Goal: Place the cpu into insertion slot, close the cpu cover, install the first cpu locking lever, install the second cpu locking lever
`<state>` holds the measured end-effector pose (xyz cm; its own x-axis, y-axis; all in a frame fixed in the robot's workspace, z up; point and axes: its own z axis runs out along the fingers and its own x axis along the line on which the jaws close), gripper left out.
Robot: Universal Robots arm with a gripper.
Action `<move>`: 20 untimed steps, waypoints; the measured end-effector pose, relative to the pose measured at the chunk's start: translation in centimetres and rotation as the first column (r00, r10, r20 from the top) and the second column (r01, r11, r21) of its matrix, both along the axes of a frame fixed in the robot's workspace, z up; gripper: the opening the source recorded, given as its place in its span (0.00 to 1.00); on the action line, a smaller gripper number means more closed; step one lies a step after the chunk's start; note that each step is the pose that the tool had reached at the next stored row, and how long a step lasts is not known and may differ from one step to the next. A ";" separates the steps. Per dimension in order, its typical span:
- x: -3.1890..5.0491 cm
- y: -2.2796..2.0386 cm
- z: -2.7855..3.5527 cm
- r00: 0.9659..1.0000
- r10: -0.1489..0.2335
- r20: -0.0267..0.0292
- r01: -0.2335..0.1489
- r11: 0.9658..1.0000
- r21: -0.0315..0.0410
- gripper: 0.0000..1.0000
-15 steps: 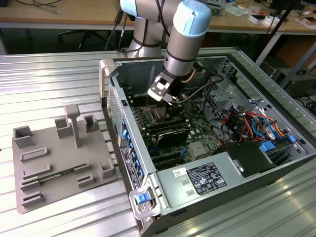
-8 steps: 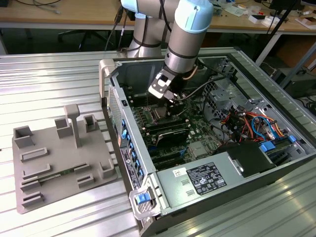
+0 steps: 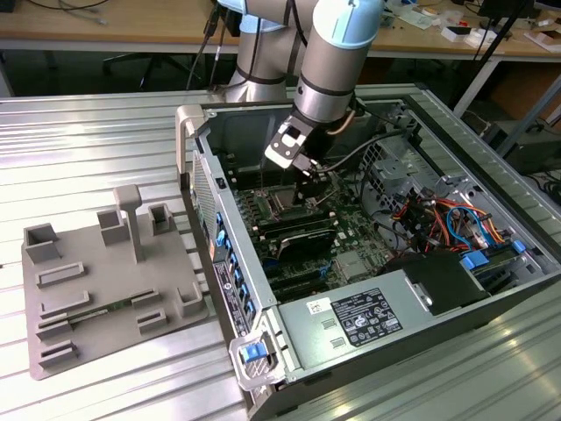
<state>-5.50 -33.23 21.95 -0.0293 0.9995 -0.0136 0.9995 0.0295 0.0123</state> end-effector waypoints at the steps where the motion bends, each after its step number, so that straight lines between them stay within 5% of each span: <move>1: 0.03 0.00 0.01 1.000 0.000 -0.001 0.000 1.000 0.003 0.41; 7: 0.05 0.00 0.00 1.000 0.000 -0.002 0.000 1.000 0.018 0.11; 13: 0.05 -0.02 0.00 1.000 0.000 -0.002 0.000 0.999 0.036 0.11; 20: 0.05 -0.02 0.71 1.000 0.000 -0.002 0.000 0.999 0.040 0.11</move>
<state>-5.45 -33.26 22.66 -0.0294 0.9992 0.0263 0.9995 0.0291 0.0113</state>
